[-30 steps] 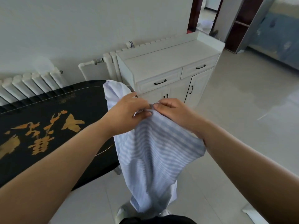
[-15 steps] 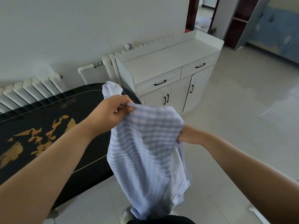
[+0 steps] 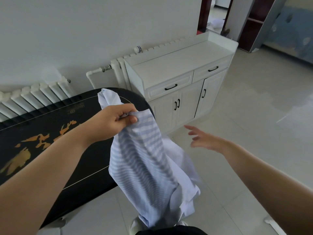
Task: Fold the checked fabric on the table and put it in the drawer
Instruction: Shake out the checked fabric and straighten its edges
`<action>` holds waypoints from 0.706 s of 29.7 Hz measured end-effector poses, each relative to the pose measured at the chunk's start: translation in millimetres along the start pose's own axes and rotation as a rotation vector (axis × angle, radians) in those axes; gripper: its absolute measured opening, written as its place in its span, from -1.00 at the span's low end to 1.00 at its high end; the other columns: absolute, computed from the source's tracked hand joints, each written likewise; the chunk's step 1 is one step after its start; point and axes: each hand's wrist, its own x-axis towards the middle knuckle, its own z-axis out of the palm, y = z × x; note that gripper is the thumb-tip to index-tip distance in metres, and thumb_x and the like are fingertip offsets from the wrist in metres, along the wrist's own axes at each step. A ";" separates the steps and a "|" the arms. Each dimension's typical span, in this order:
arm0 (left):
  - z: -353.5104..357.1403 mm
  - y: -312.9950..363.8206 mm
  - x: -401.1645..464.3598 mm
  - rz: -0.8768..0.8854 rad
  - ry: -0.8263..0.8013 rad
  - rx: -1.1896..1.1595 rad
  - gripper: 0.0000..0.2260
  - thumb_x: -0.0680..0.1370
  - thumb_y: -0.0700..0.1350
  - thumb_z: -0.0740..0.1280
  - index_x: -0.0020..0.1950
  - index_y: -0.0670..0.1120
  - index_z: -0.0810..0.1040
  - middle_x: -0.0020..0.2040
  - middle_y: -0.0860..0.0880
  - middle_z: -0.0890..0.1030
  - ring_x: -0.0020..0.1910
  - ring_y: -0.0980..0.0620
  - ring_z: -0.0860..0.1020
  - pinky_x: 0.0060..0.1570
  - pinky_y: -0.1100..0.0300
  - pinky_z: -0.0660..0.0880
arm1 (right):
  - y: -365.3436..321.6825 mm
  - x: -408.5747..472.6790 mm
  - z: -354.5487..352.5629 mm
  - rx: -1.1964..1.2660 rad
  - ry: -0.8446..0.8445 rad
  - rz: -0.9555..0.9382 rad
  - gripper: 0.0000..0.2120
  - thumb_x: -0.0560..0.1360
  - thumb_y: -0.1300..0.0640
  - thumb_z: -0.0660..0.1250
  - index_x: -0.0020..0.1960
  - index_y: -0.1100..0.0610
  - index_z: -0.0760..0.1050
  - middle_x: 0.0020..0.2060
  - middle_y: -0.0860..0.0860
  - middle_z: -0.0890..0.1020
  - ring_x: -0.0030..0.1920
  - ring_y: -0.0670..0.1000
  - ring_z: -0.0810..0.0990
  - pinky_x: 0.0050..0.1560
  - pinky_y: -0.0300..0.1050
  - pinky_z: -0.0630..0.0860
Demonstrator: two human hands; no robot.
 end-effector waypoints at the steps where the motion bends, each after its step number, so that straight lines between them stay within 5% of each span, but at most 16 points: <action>1: 0.2 3.7 1.8 -0.002 -0.025 -0.009 -0.78 0.59 -0.12 0.27 -0.22 0.12 0.44 -0.35 0.22 0.45 -0.35 0.26 0.40 -0.29 0.52 0.30 | -6.2 4.5 10.6 -0.083 -0.043 -0.029 -0.25 0.47 0.35 0.32 0.51 -0.10 0.11 0.32 -0.01 0.32 0.34 0.07 0.33 0.23 -0.07 0.36; 4: 2.8 13.7 7.6 -0.030 -0.120 -0.027 -0.86 0.59 -0.09 0.28 -0.17 0.05 0.47 -0.36 0.14 0.40 -0.35 0.22 0.35 -0.29 0.45 0.30 | -27.6 26.7 45.8 -0.169 -0.044 -0.113 -0.19 0.45 0.40 0.26 0.52 -0.14 0.04 0.48 0.04 0.13 0.46 0.12 0.18 0.31 -0.05 0.32; 6: 4.5 19.7 8.8 -0.029 -0.177 -0.037 -0.88 0.58 -0.11 0.30 -0.16 -0.01 0.47 -0.37 0.13 0.37 -0.36 0.20 0.33 -0.30 0.45 0.29 | -41.5 38.8 66.8 -0.209 -0.040 -0.176 -0.31 0.46 0.37 0.25 0.49 -0.06 0.17 0.46 0.04 0.20 0.43 0.08 0.23 0.29 -0.11 0.30; 9: 2.0 21.4 3.5 -0.018 -0.233 -0.031 -0.88 0.58 -0.09 0.29 -0.15 -0.05 0.47 -0.36 0.11 0.37 -0.35 0.20 0.33 -0.29 0.47 0.30 | -48.2 49.0 85.8 -0.311 -0.117 -0.314 -0.63 0.48 0.32 0.25 0.28 0.19 0.46 0.19 0.05 0.50 0.19 0.03 0.45 0.17 -0.12 0.38; 12: -1.2 13.7 -5.4 -0.060 -0.211 -0.025 -0.87 0.57 0.01 0.28 -0.13 -0.01 0.47 -0.36 0.09 0.36 -0.35 0.19 0.32 -0.29 0.42 0.31 | -33.6 49.9 88.2 -0.421 -0.153 -0.276 -0.85 0.51 0.22 0.27 0.01 0.27 0.54 -0.01 0.14 0.61 -0.01 0.05 0.52 -0.02 -0.12 0.40; 17: -7.1 1.0 -19.5 -0.083 -0.062 0.066 -0.83 0.57 0.04 0.27 -0.22 0.14 0.43 -0.40 0.12 0.37 -0.42 0.16 0.32 -0.36 0.38 0.30 | 4.7 41.1 88.8 -0.392 -0.129 -0.013 -0.53 0.56 -0.18 0.18 0.03 0.25 0.52 0.01 0.12 0.60 0.02 0.10 0.53 0.00 -0.07 0.39; 21: -3.0 -9.4 -28.8 -0.043 0.149 0.326 -0.87 0.58 0.03 0.27 -0.17 0.18 0.51 -0.34 0.18 0.52 -0.34 0.18 0.45 -0.39 0.22 0.40 | 4.4 33.9 93.0 -0.142 -0.039 0.092 -0.62 0.58 -0.10 0.21 -0.12 0.20 0.58 -0.17 0.07 0.62 -0.19 -0.02 0.53 -0.21 -0.20 0.40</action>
